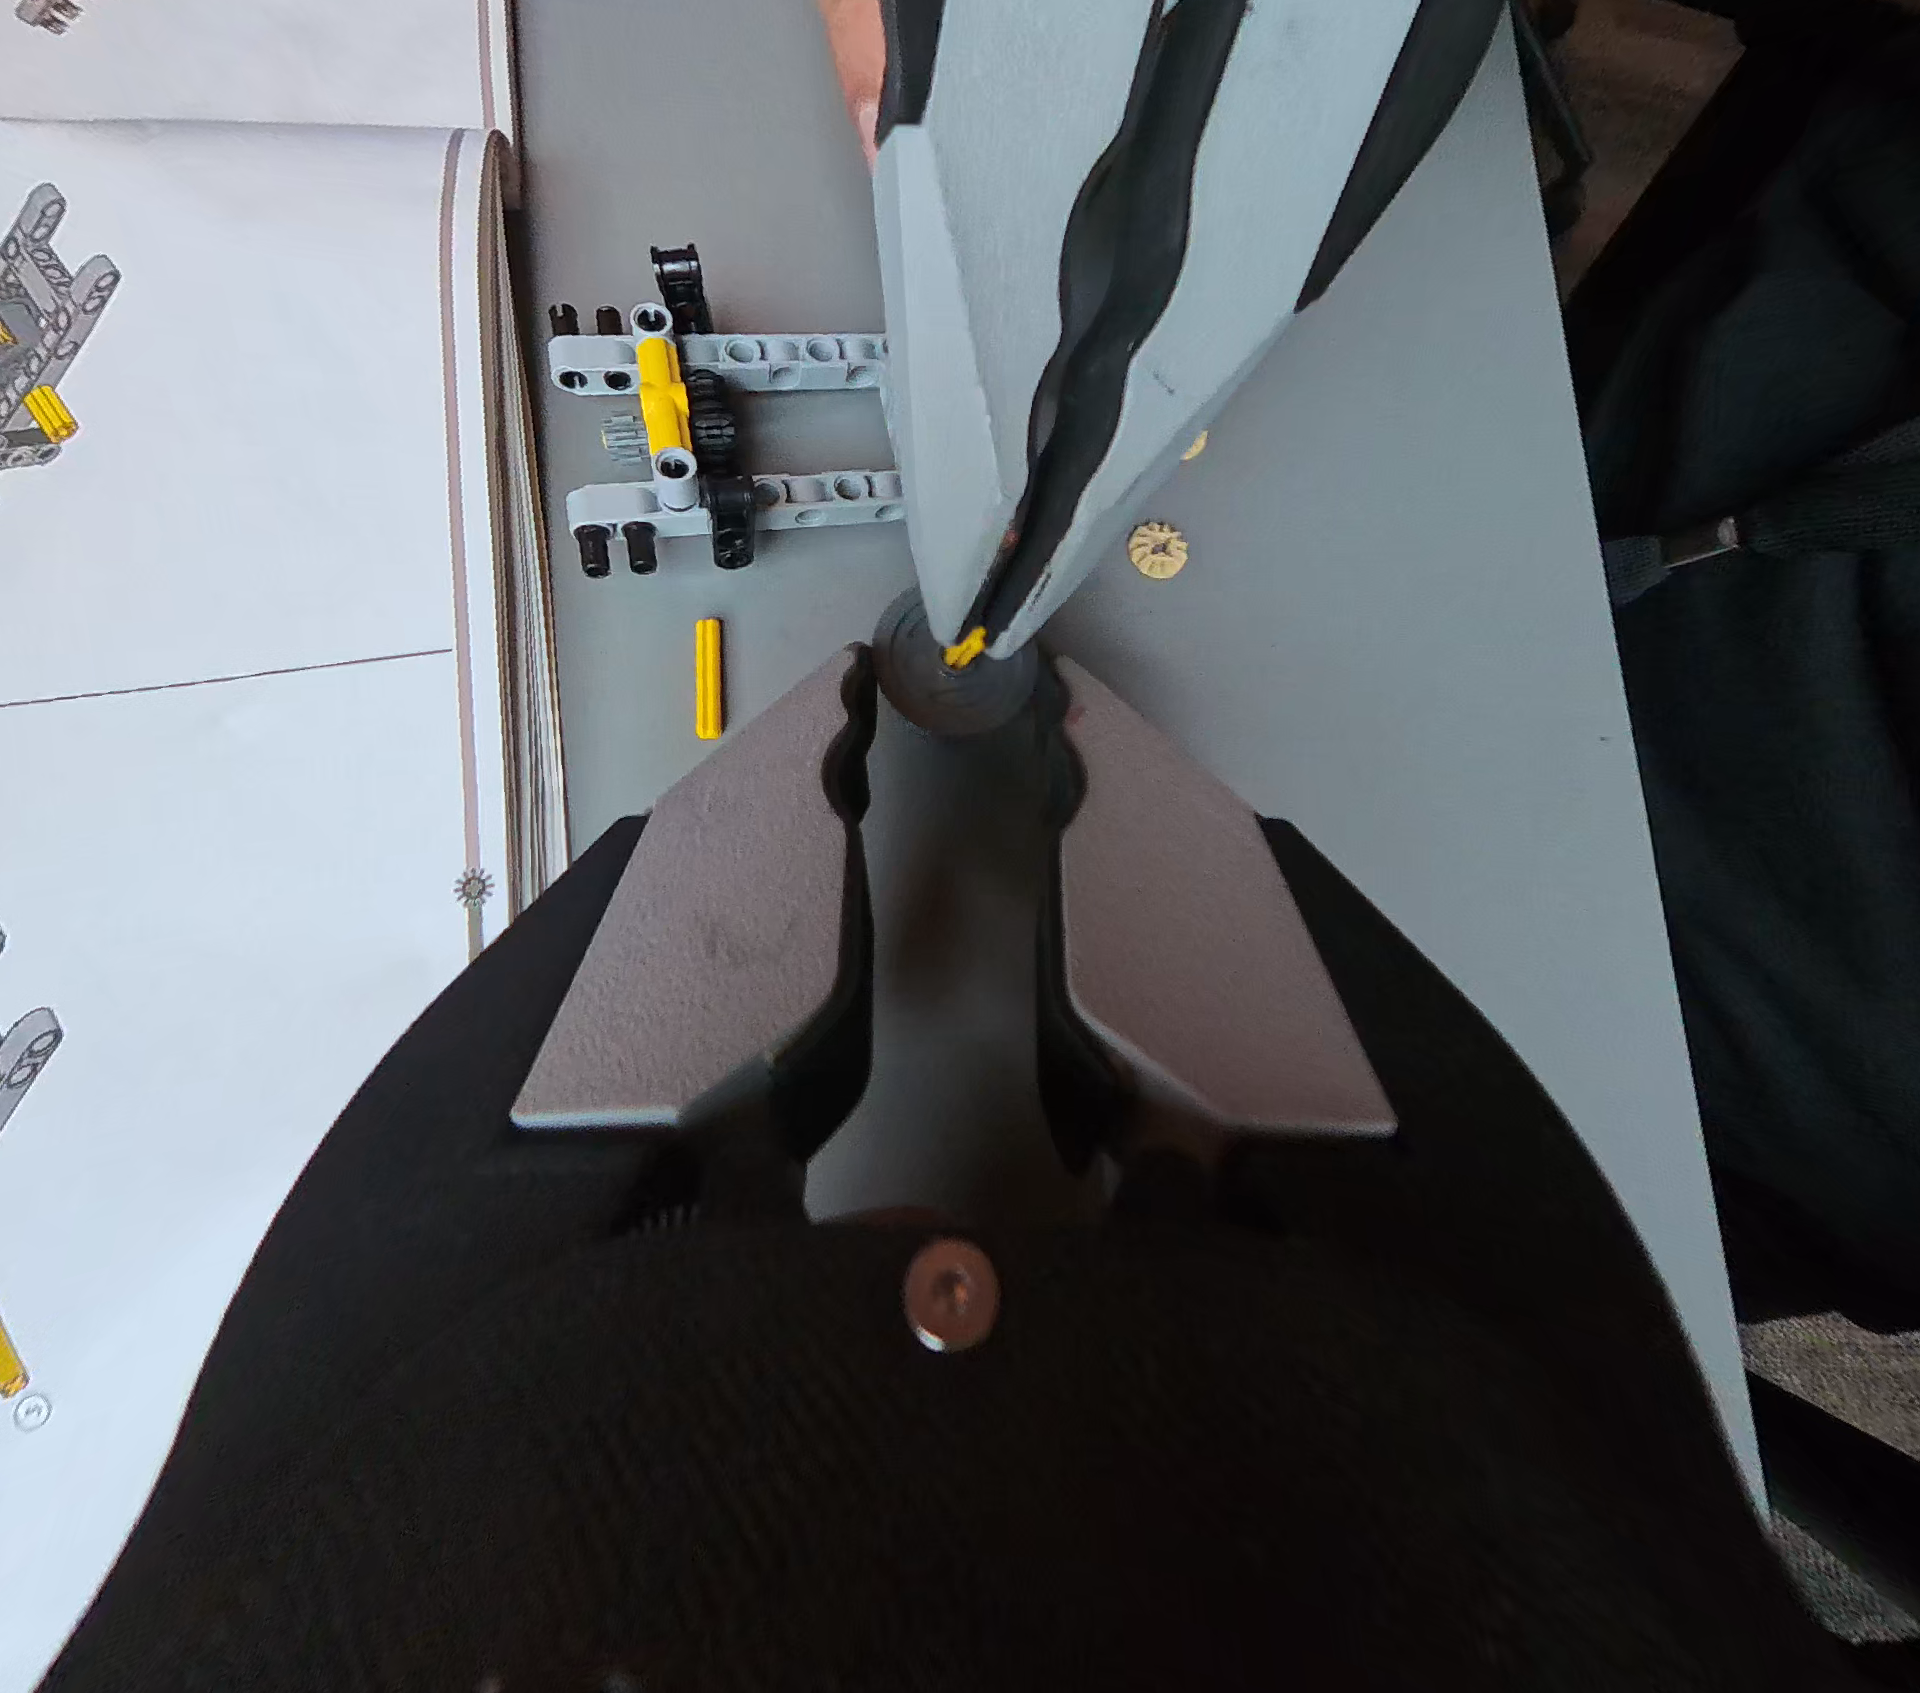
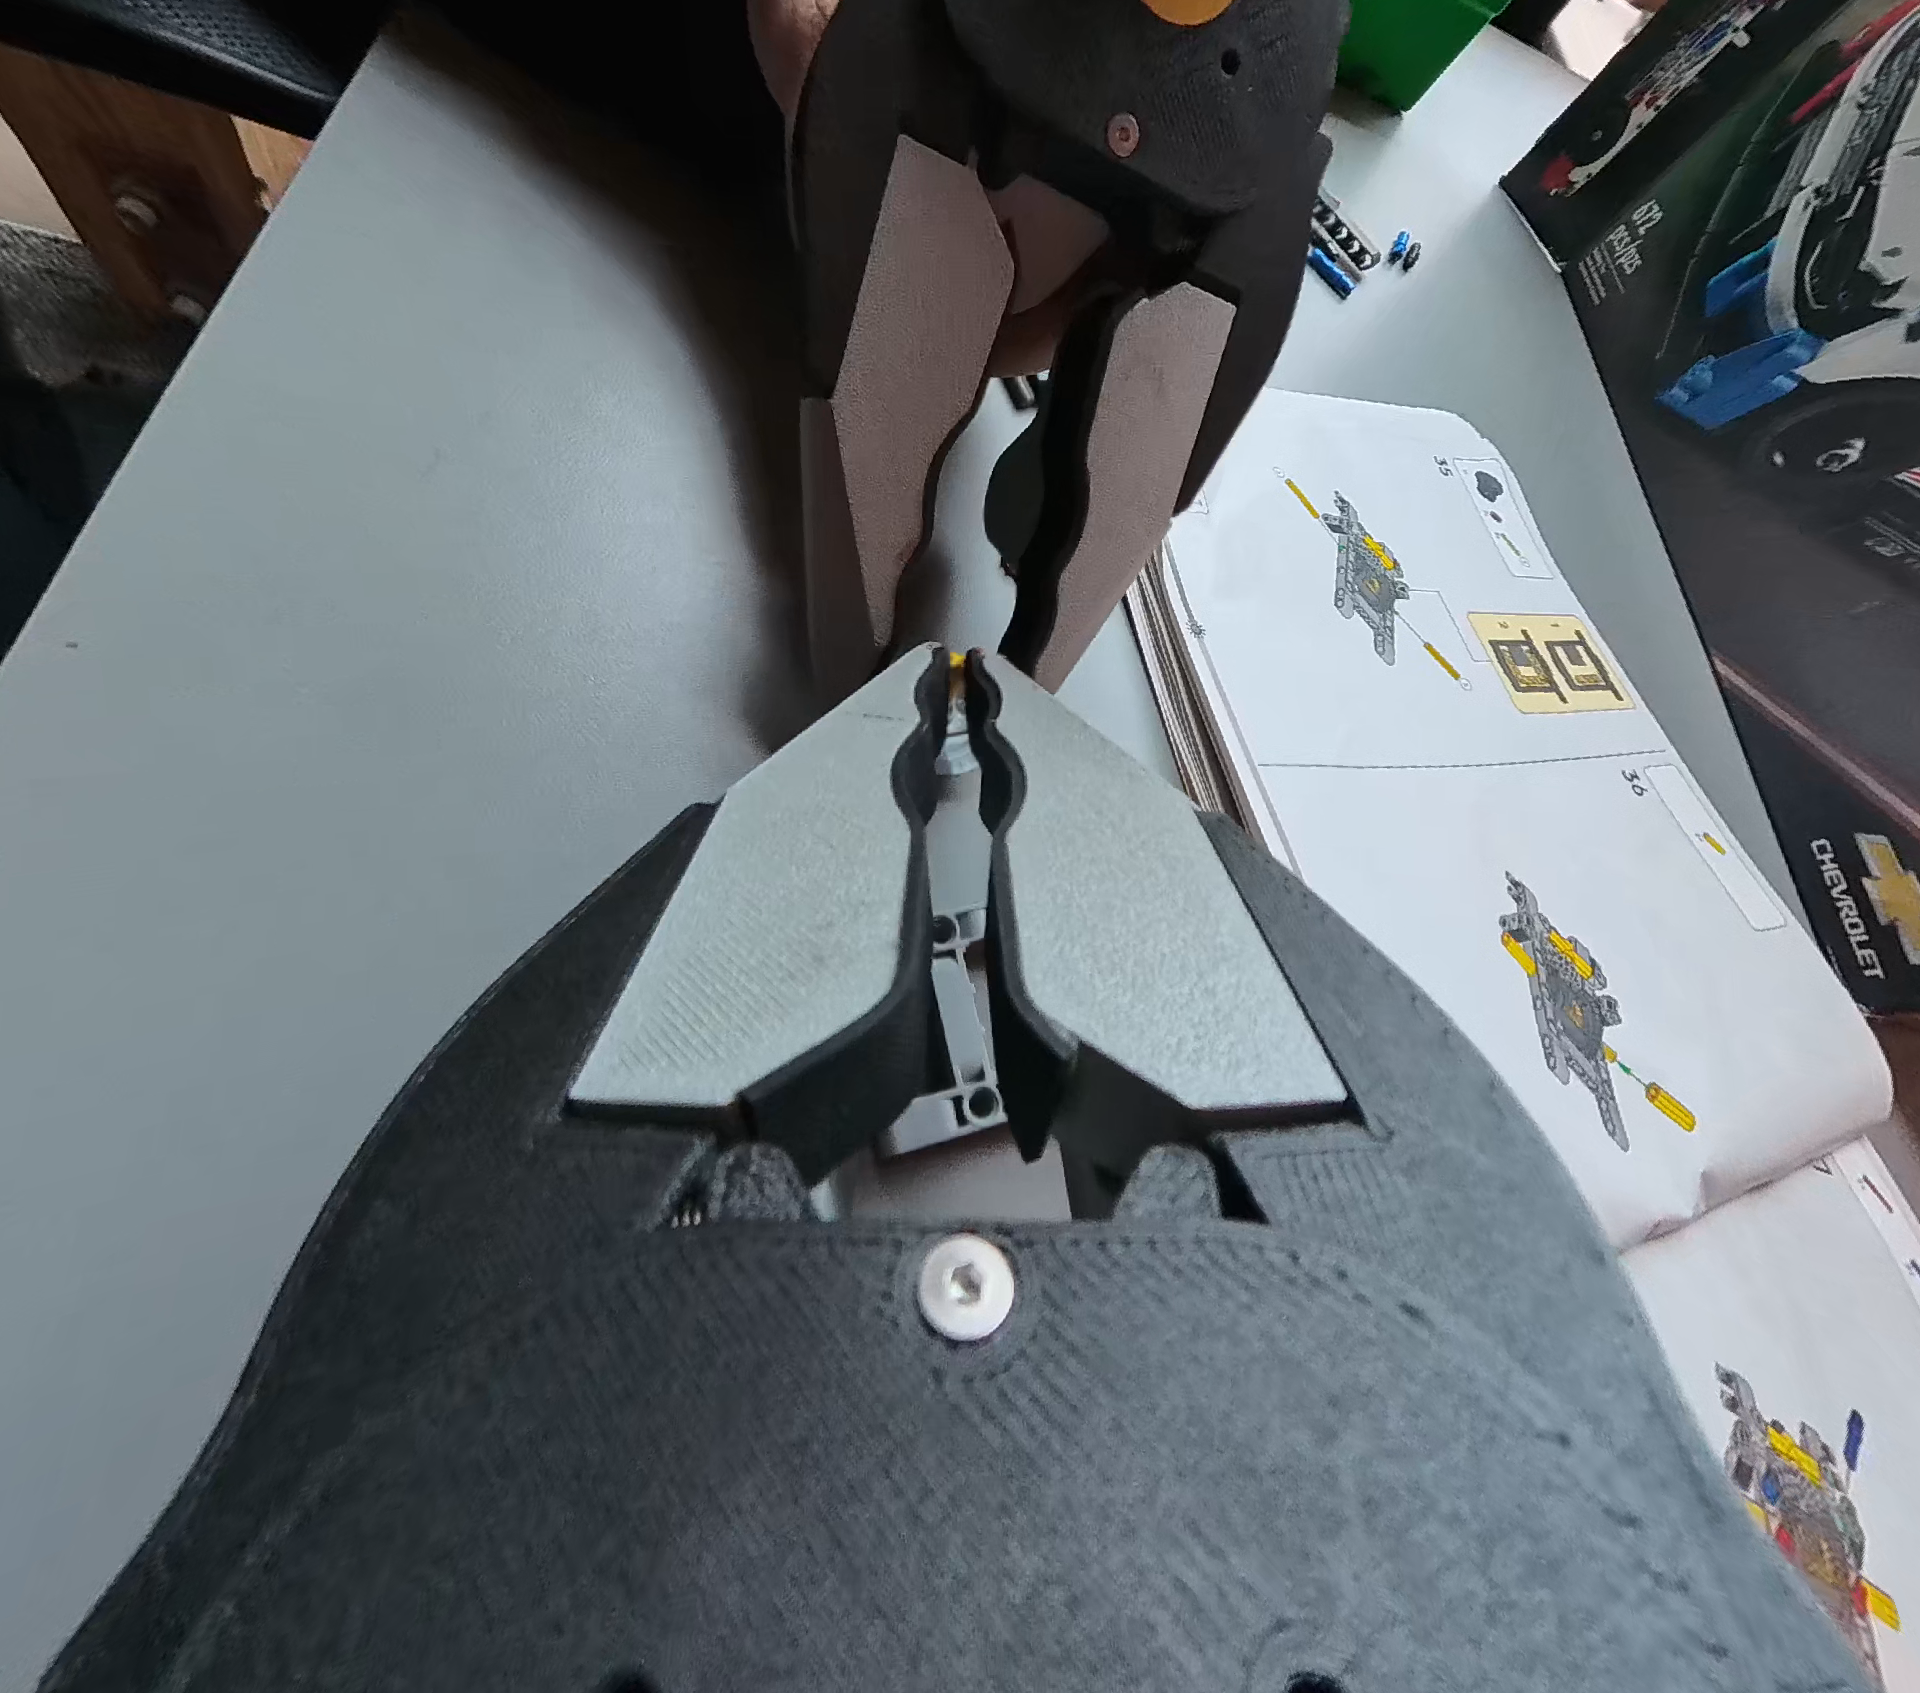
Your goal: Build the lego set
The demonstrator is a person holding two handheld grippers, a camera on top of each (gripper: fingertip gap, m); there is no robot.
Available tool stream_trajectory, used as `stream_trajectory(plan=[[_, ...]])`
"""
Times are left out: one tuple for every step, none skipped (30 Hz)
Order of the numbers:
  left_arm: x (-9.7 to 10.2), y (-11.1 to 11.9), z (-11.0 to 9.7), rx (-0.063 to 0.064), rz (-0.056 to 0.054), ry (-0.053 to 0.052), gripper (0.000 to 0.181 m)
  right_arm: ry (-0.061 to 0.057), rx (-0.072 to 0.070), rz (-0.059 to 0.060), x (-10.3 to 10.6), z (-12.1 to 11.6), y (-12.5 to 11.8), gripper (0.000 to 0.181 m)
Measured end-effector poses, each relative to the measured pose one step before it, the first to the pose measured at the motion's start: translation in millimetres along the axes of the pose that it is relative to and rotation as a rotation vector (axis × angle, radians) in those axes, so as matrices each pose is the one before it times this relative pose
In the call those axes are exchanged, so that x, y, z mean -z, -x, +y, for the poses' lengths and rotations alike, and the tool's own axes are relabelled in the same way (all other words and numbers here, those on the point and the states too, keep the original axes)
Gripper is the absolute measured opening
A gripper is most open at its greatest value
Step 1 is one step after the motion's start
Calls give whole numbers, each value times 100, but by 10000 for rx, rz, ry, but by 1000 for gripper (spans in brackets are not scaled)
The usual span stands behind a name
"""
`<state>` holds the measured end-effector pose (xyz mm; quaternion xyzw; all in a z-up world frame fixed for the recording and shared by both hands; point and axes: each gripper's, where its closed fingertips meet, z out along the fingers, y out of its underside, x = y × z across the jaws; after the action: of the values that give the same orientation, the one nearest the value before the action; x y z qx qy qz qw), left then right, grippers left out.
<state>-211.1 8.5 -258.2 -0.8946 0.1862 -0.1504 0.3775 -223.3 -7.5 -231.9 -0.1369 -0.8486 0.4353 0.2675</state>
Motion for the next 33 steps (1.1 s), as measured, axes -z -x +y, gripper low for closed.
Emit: stream_trajectory(plan=[[-16,-12,-12,-2,1,-17,27,-4,47,30,-18,-25,9,0],[14,16,3,7,1,-7,27,-1,37,43,-24,-1,-33,0],[13,35,2,24,-2,-2,27,-15,15,32,-12,16,-31,0],[7,11,10,13,3,-8,27,-27,-21,-3,-7,8,-13,0],[-6,7,-3,2,8,-11,27,-8,-60,-46,39,17,14,0],[-3,6,4,-1,1,-9,27,49,-67,-55,104,53,-10,0],[3,69,-6,2,-37,-7,27,85,-45,-14,110,91,-81,0],[28,106,4,2,-56,-3,27,42,-23,8,108,27,-74,0],[35,47,7,7,-12,-7,27,-79,-21,-1,66,-122,-19,0],[32,-7,-39,13,22,-29,27,-56,-36,-33,7,-87,40,0],[-17,-9,37,-3,-3,29,27,73,-47,-46,-97,114,30,0],[-24,47,16,-50,-69,31,27,72,-60,-21,-101,126,-6,0],[-13,33,-1,-87,-77,23,27,-37,-58,-34,-15,-28,7,0],[-12,-11,-7,-68,-49,18,27,-18,-66,-45,-1,-13,-7,0],[-12,5,-12,-13,-27,10,27,-8,-83,-35,3,11,-44,0],[-5,7,-9,30,-1,-1,27,-20,-122,-36,-18,10,-55,0],[11,5,2,35,14,-2,27,-42,-161,-67,-15,3,-35,0],[-3,14,4,38,20,-14,27,-47,-178,-82,-10,-8,-32,0],[-3,12,-18,52,24,-22,27,-44,-156,-66,32,19,-49,0],[-7,10,-4,57,23,-17,27,-38,-134,-29,37,29,-93,0],[14,82,1,73,2,-22,27,-37,-132,-8,24,7,-125,0],[47,42,-65,128,51,-58,27,-70,-117,-24,34,-50,-98,0],[74,-12,-130,216,134,-99,27,-92,-110,-29,63,-107,-97,0],[72,-39,-144,289,183,-117,27,-86,-125,-34,64,-100,-102,0],[61,-79,-101,310,224,-95,27,-52,-138,-57,63,-46,-68,0],[43,-33,-84,306,202,-89,27,-29,-147,-48,65,-11,-90,0],[32,0,-82,326,182,-88,27,-13,-160,-44,40,14,-112,0],[18,-29,-80,375,205,-85,27,0,-181,-66,45,29,-110,0],[9,-43,-74,430,254,-90,27,2,-208,-78,43,27,-120,0],[41,19,-127,429,245,-122,27,4,-245,-76,60,45,-155,0],[75,96,-131,390,214,-140,27,55,-276,-106,27,125,-137,0],[137,198,-89,311,162,-94,28,128,-268,-69,-10,245,-173,0],[182,200,-53,173,80,-55,30,112,-213,-2,10,228,-235,0]])
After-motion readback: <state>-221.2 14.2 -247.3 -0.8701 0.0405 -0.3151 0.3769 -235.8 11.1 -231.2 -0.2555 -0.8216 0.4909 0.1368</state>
